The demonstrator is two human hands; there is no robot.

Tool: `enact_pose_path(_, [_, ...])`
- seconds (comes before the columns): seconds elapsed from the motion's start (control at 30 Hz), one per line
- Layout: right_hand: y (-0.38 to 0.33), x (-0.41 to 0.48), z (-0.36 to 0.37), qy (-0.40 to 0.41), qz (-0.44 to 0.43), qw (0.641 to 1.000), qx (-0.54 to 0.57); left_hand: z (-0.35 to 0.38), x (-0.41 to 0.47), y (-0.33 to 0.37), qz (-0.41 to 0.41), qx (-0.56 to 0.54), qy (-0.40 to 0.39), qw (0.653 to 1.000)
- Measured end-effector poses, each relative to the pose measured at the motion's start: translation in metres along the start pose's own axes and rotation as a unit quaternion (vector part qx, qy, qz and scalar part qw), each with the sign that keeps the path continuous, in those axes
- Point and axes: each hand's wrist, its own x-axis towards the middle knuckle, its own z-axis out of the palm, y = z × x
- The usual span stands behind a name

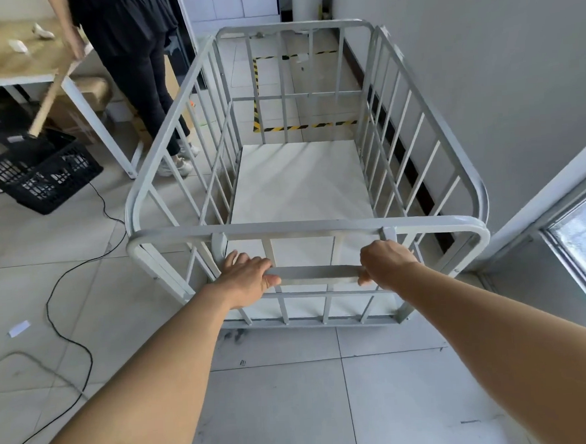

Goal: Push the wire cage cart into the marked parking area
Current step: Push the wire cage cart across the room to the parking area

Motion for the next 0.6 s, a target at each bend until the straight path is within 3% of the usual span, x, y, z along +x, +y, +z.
enact_pose_path(0.6, [-0.027, 0.128, -0.064, -0.006, 0.024, 1.000, -0.001, -0.077, 0.114, -0.070, 0.030, -0.007, -0.013, 0.999])
